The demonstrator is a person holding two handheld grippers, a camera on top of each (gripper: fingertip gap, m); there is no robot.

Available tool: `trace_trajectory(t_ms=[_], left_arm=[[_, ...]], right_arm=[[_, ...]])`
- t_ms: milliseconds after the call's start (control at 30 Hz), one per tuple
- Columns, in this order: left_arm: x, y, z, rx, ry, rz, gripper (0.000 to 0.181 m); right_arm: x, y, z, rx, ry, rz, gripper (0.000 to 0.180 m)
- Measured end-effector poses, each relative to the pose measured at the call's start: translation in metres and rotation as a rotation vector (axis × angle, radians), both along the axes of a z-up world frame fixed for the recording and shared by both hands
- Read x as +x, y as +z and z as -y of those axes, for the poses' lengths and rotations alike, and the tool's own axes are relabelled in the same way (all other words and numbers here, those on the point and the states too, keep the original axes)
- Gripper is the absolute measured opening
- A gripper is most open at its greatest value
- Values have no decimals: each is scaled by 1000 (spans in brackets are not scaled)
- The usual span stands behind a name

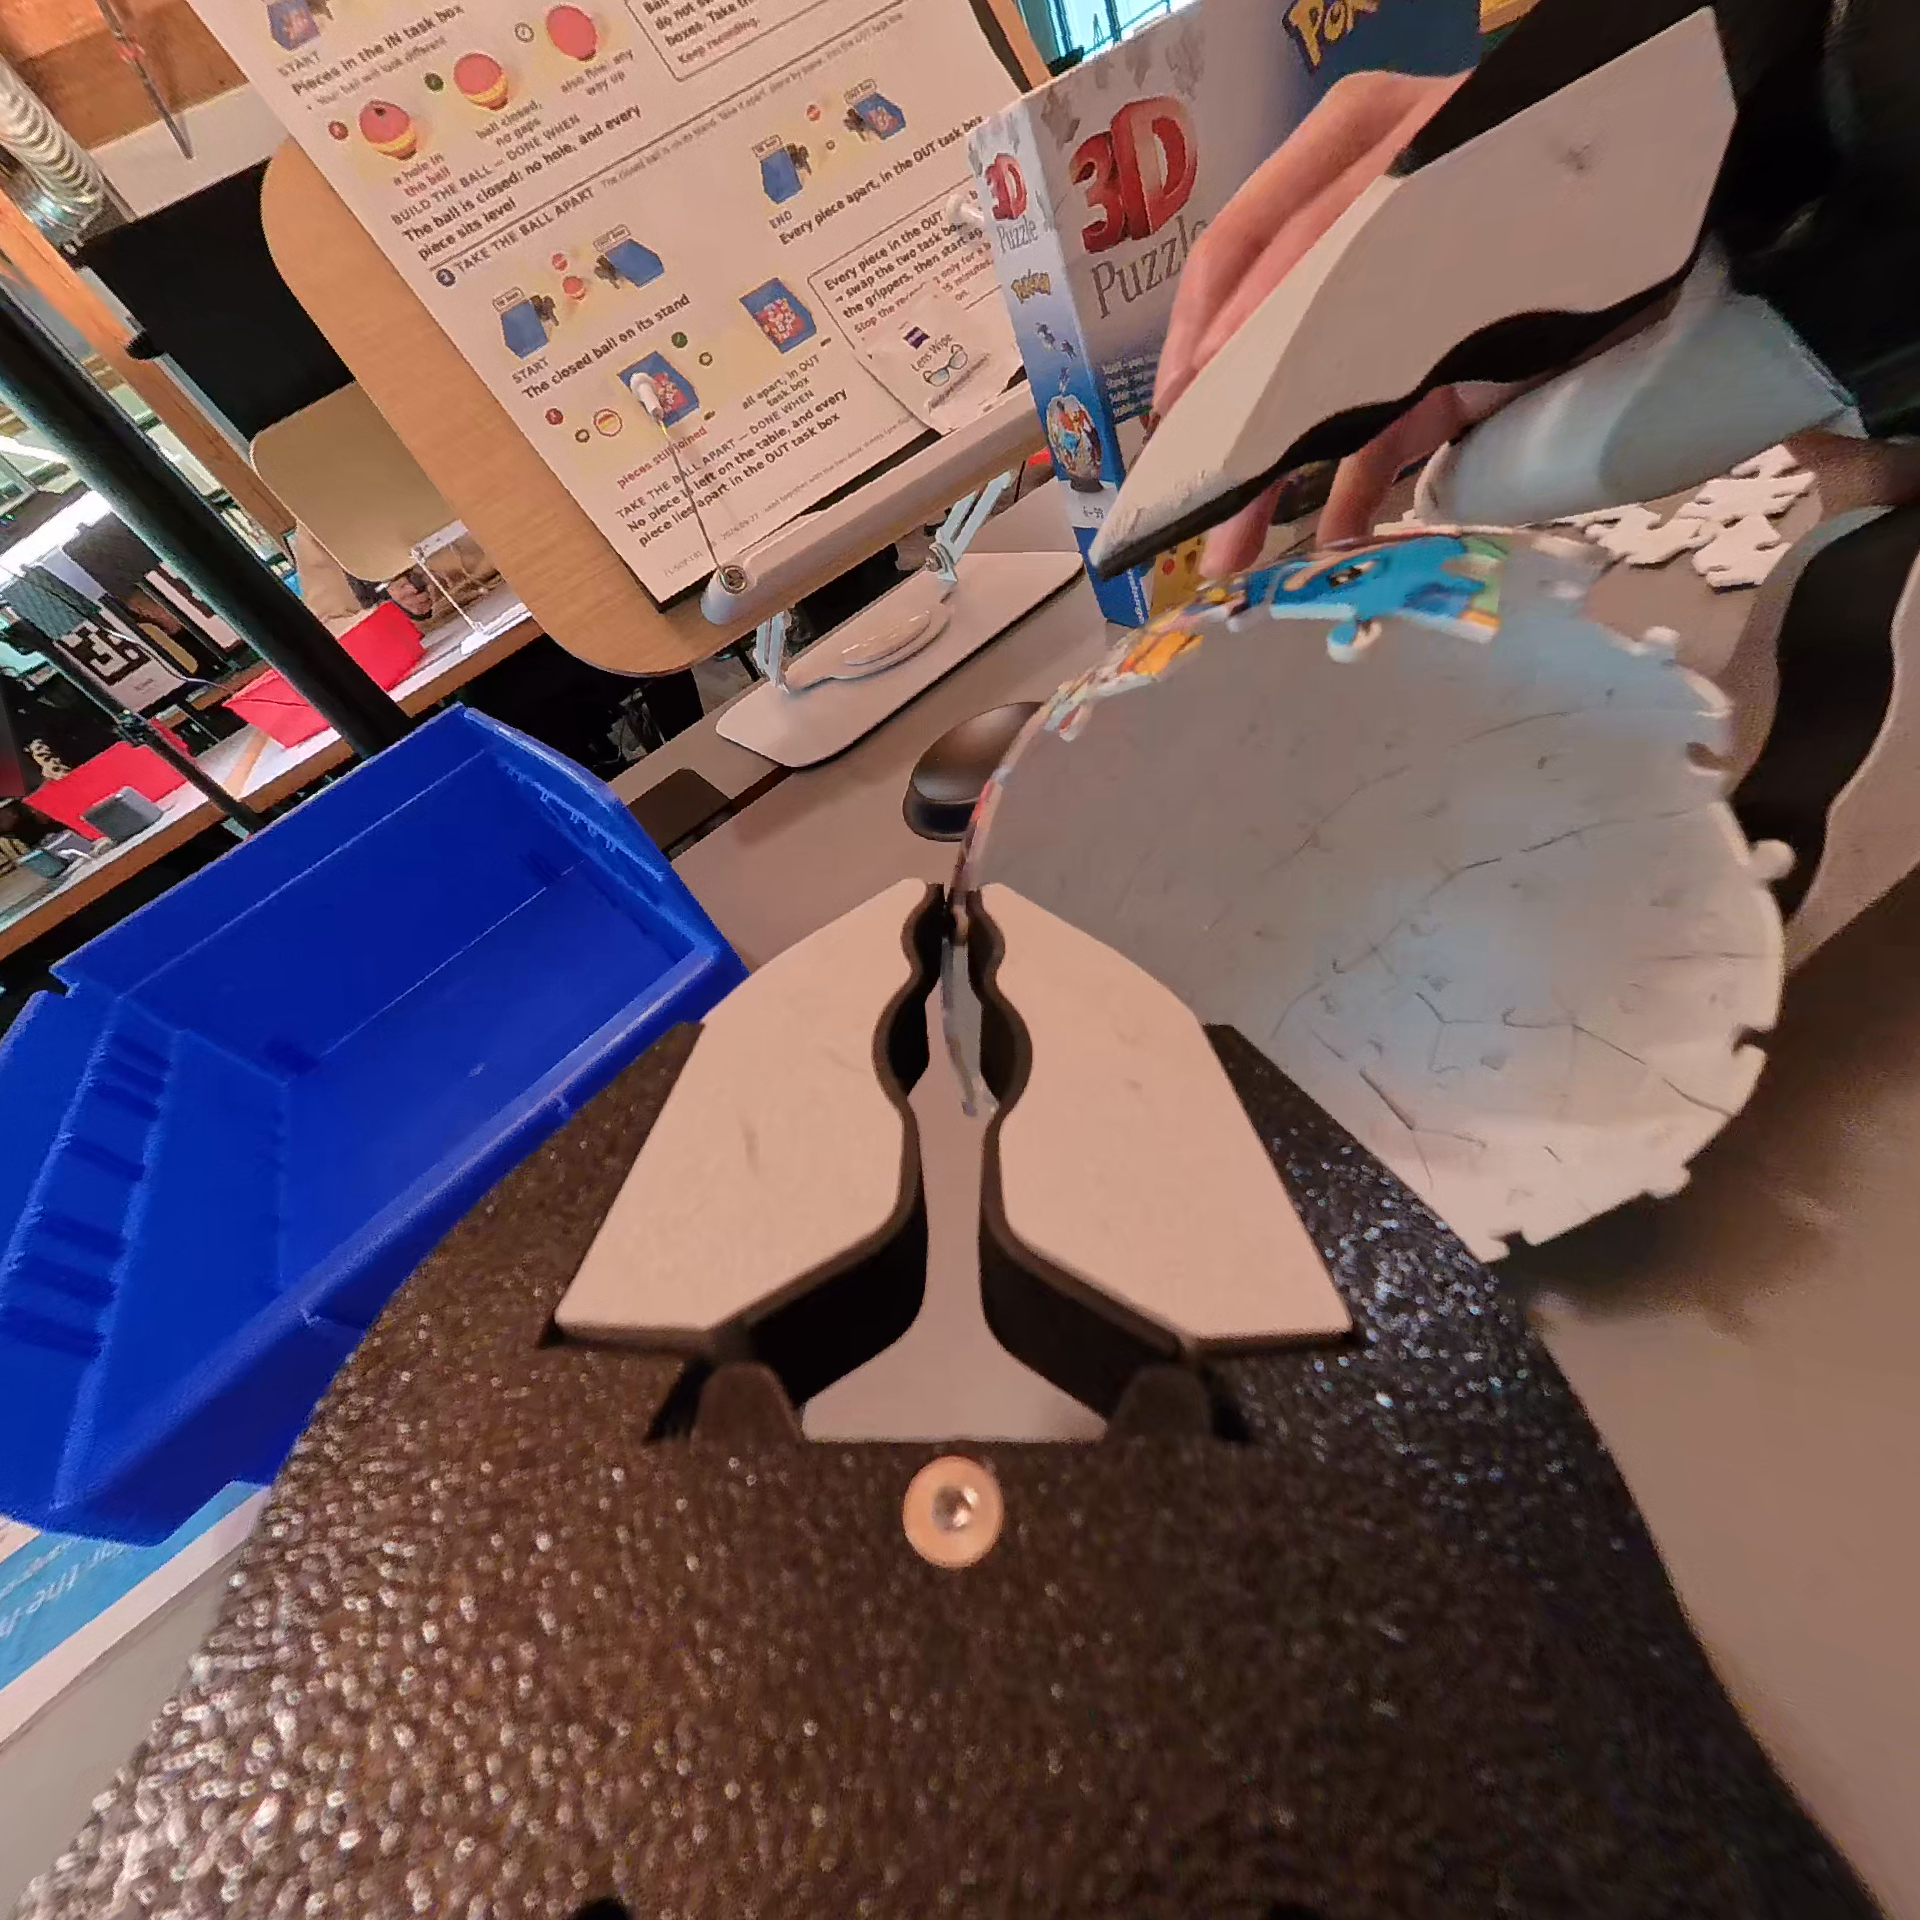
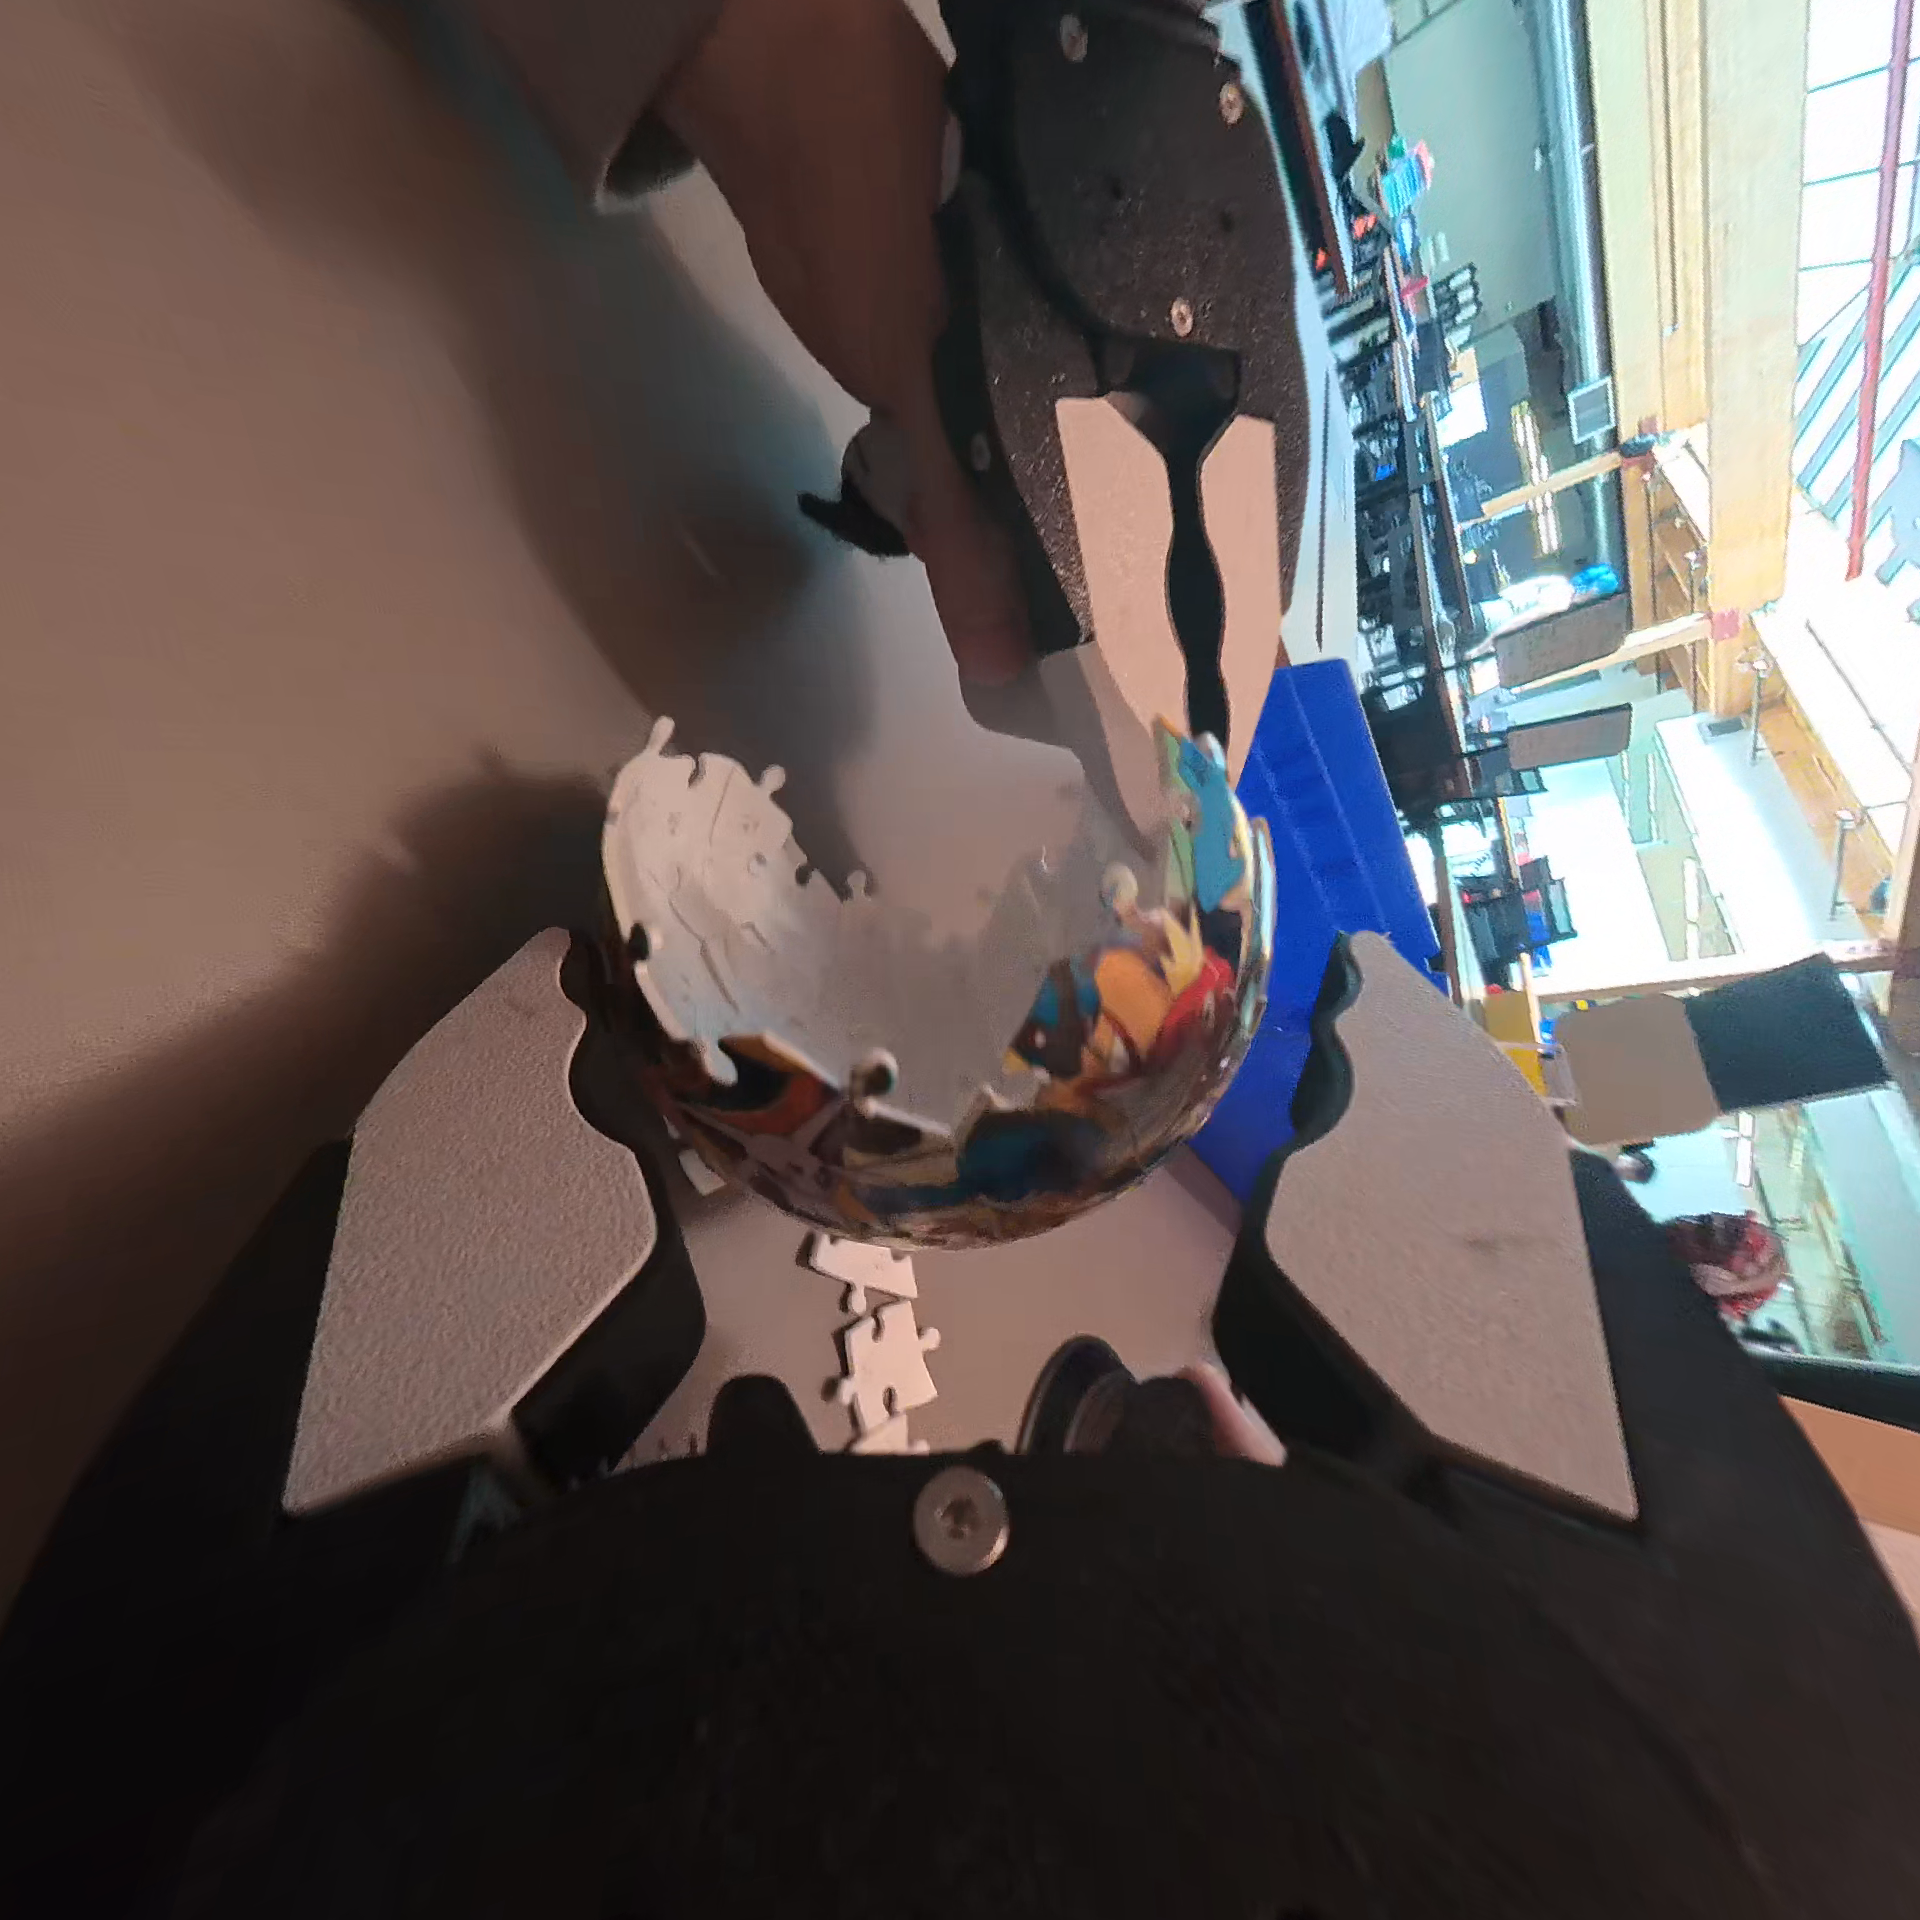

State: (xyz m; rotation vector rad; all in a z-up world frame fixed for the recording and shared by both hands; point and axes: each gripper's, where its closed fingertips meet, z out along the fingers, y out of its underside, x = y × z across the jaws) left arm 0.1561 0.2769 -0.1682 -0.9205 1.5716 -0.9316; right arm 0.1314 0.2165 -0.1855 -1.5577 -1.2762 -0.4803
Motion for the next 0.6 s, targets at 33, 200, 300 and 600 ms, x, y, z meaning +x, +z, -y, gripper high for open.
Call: trace_trajectory(t_ms=[33, 200, 300, 600], left_arm=[[0, 1, 0, -3, -6, 4, 4], [-2, -2, -3, -23, -4, -1, 8], [-4, -4, -6, -13, 10, -11, 8], [-9, -13, -11, -6, 11, -67, 24]], right_arm=[[2, -2, 0, -8, -14, 34, 126], [-4, -6, -5, -43, -46, 157, 121], [-14, -5, -8, -49, -36, 173, 120], [-26, -4, -18, -124, -56, 163, 121]])
